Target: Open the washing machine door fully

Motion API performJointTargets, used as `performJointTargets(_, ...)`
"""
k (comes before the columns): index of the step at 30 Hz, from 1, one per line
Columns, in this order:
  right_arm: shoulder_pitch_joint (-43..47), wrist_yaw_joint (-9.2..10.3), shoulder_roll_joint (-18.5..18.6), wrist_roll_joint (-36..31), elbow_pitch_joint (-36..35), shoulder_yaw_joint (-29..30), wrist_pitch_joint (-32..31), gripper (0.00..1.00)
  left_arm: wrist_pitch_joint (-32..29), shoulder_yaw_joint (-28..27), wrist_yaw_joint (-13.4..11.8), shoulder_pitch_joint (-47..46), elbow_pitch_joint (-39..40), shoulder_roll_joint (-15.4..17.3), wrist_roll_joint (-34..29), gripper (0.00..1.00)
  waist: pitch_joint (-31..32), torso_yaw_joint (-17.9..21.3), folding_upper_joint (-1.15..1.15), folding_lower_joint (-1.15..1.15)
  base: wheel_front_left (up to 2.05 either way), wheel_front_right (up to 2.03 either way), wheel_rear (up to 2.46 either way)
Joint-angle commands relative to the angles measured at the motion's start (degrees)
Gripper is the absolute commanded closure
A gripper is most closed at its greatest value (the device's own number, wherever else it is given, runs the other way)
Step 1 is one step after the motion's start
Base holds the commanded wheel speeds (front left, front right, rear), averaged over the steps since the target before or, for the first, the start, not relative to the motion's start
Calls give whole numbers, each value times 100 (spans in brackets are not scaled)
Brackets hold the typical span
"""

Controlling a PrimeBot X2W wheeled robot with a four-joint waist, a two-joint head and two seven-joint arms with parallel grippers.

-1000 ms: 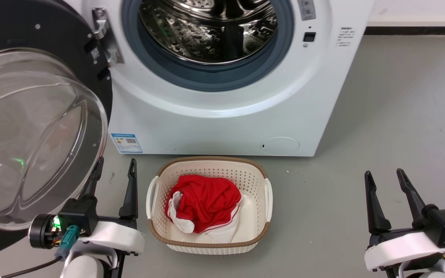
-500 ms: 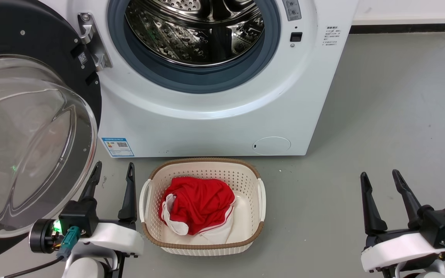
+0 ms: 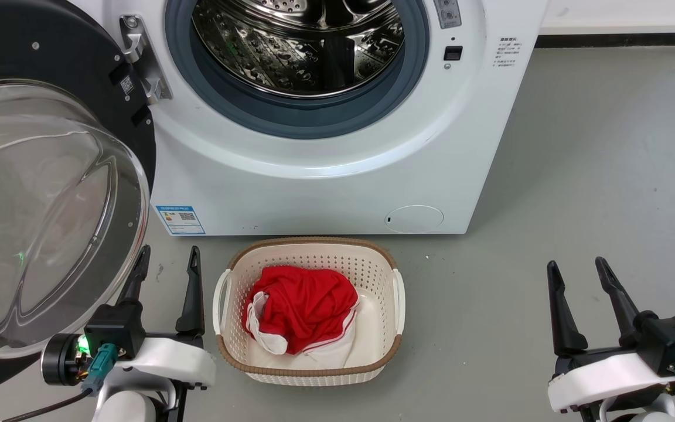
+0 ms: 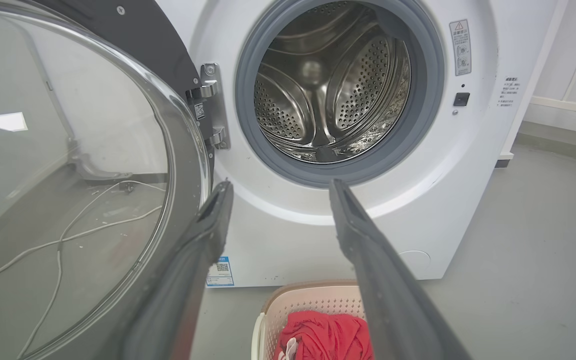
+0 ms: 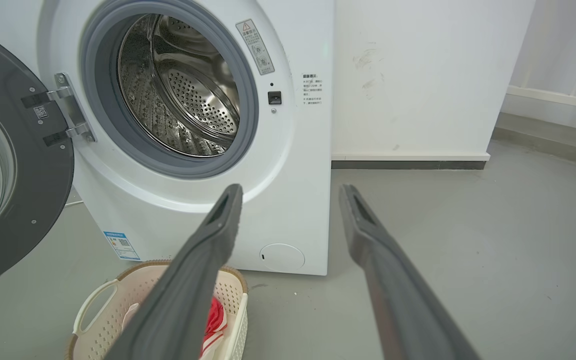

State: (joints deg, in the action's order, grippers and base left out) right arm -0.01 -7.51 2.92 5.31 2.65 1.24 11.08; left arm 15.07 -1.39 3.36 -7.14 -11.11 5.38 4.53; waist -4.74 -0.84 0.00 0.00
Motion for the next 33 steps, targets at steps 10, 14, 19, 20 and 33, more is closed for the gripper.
performJointTargets(10,28,0,41,819,165,-26,-100,100,-280,-130,39,-14,-202,-54,740,100,9,3,0,0,0,0,0)
performJointTargets(14,-26,0,74,1312,233,-31,-169,100,-371,-129,61,13,-181,-66,1216,100,24,5,0,0,0,0,0)
performJointTargets(19,-83,0,103,1881,303,-35,-249,100,-475,-131,87,42,-160,-79,1767,100,42,9,0,0,0,0,0)
performJointTargets(20,-92,0,108,1992,316,-36,-264,100,-497,-134,92,45,-158,-81,1873,100,46,10,0,0,0,0,0)
performJointTargets(33,-197,1,160,3298,459,-24,-462,100,-787,-192,154,63,-162,-112,3142,100,95,19,0,0,0,0,0)
